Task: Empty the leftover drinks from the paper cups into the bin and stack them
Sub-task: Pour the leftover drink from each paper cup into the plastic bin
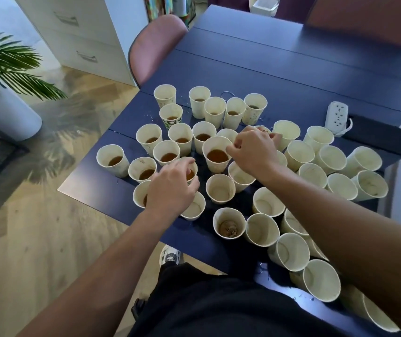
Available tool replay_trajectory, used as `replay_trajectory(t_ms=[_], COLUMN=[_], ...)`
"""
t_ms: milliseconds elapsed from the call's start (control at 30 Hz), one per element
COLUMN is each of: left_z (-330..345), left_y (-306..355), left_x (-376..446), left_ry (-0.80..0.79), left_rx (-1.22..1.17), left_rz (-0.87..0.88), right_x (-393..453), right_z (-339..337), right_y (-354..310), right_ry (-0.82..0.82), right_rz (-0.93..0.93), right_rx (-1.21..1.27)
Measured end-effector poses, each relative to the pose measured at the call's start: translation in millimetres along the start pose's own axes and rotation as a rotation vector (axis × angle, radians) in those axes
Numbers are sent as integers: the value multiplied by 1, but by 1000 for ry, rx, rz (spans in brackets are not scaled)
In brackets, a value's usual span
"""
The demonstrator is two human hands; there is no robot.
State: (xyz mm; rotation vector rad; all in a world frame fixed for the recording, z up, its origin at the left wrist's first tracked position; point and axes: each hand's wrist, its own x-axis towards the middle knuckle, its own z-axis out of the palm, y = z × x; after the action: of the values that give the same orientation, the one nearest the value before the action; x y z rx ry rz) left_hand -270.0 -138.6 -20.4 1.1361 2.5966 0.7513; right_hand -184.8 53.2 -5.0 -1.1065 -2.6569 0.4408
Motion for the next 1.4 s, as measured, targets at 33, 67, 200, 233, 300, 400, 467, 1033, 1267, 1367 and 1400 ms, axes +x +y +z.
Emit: replay_trajectory(t_ms=[33,67,200,233,300,400,467,1033,1267,1367,1400], left_z=[-1,-2,-5,-5,-2,5,9,28,39,46,49], left_y=[4,8,33,42,61,81,97,242,296,313,318], left_x=[3,6,21,23,27,29,31,7,-20,-26,-27], left_ry=[-8,-24,-140,-159,-169,-131,-123,-167,-227,-272,-289], left_rx=[-17,-37,-76,-93,-130,-154,-161,-222,-244,-268,-262], left_rz=[-10,-20,-26,-13,23,74,111,503,698,700,703], right_x=[-1,-2,-8,-10,-16,-25,-34,-136,-166,-176,-179], right_z=[-9,-17,-59,-69,-91,-114,-128,-182,-197,-211,-217], right_y=[-1,-3,-5,-4,0,6,15,122,145,158,164], right_ry=[21,42,104,107,118,135,150,144,469,583,608], right_rz=[-3,-7,-11,-10,5,45,80,192,231,239,248], right_rx=[14,23,68,77,82,54,41,661,813,848,840])
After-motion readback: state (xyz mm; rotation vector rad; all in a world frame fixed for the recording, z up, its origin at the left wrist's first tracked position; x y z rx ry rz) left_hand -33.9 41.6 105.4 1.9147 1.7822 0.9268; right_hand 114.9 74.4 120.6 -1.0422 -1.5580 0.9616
